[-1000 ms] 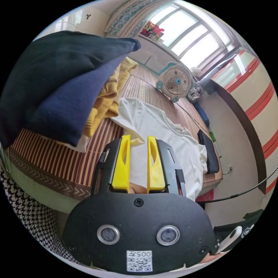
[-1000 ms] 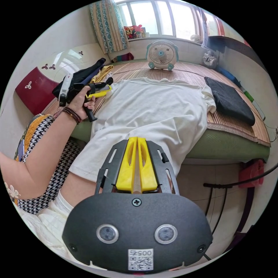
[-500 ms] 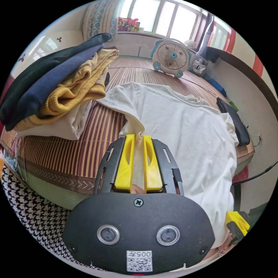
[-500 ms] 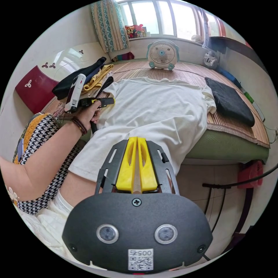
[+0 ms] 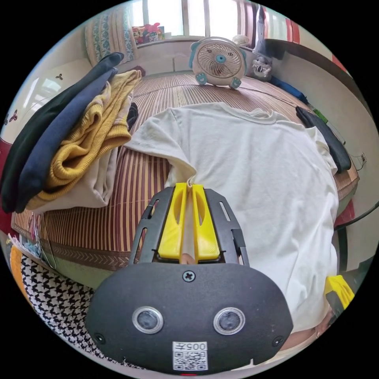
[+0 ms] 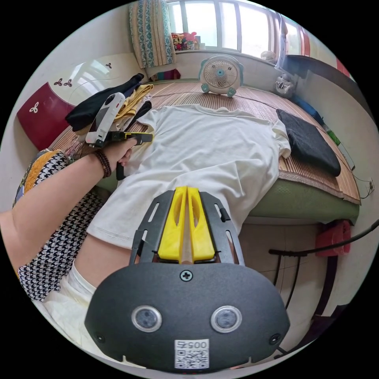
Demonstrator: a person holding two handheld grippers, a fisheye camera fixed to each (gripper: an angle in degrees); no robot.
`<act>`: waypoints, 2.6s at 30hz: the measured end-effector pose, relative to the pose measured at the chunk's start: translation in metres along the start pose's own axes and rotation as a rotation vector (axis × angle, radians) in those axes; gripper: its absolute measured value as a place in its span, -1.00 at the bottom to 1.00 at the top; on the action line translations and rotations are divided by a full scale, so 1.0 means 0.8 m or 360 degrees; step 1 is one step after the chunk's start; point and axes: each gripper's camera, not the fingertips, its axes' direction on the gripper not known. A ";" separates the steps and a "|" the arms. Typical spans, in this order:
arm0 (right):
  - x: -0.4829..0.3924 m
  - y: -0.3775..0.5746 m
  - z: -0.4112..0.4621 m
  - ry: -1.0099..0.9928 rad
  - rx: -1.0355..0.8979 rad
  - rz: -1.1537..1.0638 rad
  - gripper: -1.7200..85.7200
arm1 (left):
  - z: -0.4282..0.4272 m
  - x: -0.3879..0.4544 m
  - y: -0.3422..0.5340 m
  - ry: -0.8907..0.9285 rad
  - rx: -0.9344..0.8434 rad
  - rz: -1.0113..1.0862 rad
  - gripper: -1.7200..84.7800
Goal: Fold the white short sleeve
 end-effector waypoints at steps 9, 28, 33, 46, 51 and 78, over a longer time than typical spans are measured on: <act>-0.003 -0.003 0.003 -0.0023 -0.0012 -0.0012 -1.00 | -0.007 0.008 -0.011 -0.0012 -0.0106 0.0016 -0.87; 0.013 -0.016 -0.016 -0.0166 -0.0132 0.0039 -1.00 | -0.023 -0.019 0.047 0.0059 0.0071 0.0044 -0.87; 0.015 -0.010 -0.032 -0.0105 -0.0060 0.0042 -1.00 | -0.028 -0.018 0.064 -0.0017 0.0109 0.0102 -0.87; -0.007 0.004 -0.034 0.0073 0.0022 -0.0013 -1.00 | -0.073 -0.053 0.130 0.0060 0.0237 0.0110 -0.78; 0.005 0.006 -0.036 -0.0054 0.0037 0.0045 -1.00 | -0.129 -0.104 0.169 0.0210 0.0436 -0.0035 -0.76; -0.023 0.020 -0.048 0.0033 0.0064 -0.0040 -1.00 | -0.095 -0.049 0.022 -0.0120 0.0513 0.0042 -0.96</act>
